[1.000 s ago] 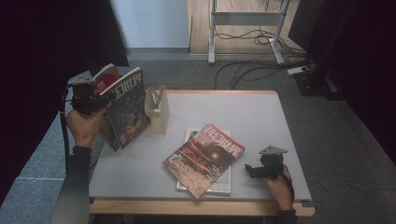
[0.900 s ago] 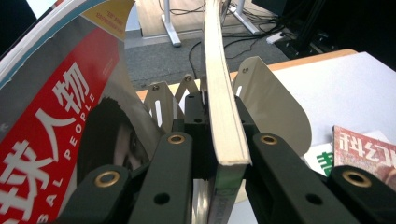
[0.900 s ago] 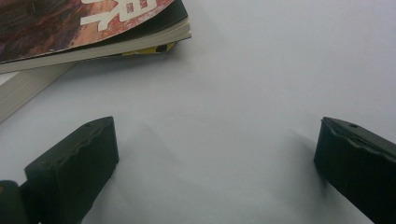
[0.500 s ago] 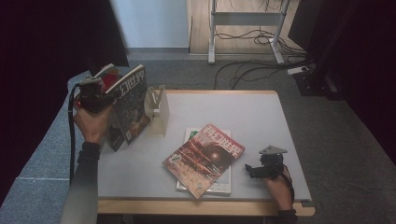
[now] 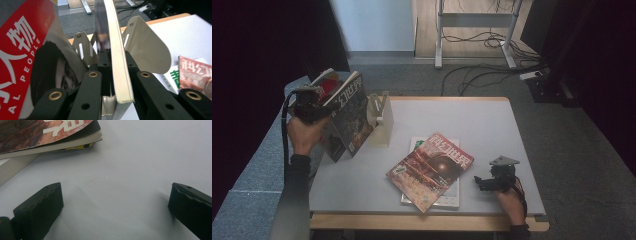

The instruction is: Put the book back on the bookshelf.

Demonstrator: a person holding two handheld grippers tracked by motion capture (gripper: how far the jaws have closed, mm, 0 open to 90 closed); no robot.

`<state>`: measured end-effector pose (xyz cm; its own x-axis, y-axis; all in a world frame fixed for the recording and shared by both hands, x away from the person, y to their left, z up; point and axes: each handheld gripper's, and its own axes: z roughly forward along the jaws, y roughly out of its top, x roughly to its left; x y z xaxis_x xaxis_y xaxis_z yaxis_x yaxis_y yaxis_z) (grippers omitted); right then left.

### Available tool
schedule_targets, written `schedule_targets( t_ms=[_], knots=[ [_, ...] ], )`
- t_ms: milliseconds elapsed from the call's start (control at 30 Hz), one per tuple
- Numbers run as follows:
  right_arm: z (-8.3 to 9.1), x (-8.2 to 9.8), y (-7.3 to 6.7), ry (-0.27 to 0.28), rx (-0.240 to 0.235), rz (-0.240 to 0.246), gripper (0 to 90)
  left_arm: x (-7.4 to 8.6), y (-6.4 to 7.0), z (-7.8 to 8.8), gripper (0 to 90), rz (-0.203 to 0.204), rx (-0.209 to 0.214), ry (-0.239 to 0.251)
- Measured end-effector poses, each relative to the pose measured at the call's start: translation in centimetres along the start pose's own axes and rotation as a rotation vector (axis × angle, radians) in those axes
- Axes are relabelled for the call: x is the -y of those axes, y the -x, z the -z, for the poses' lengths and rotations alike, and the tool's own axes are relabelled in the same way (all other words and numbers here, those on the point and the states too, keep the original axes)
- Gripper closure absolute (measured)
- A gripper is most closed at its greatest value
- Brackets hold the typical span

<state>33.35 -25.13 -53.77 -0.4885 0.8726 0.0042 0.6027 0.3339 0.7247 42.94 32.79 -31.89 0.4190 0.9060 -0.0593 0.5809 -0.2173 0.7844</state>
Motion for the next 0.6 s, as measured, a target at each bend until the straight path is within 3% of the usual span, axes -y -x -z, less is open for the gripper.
schedule_targets(
  t_ms=[133,500,600],
  knots=[
    [0.00,0.00,0.00,0.000,0.000,0.000,0.0,-0.09,0.14,0.13,82.1,0.002,-0.022,-0.010],
    [0.01,0.00,0.01,-0.001,-0.002,0.000,0.0,0.28,-0.60,0.44,82.9,0.081,-0.048,0.054],
    [0.01,0.00,0.01,-0.001,-0.002,0.000,0.0,0.36,-0.67,0.52,82.9,0.076,-0.062,0.059]
  ],
)
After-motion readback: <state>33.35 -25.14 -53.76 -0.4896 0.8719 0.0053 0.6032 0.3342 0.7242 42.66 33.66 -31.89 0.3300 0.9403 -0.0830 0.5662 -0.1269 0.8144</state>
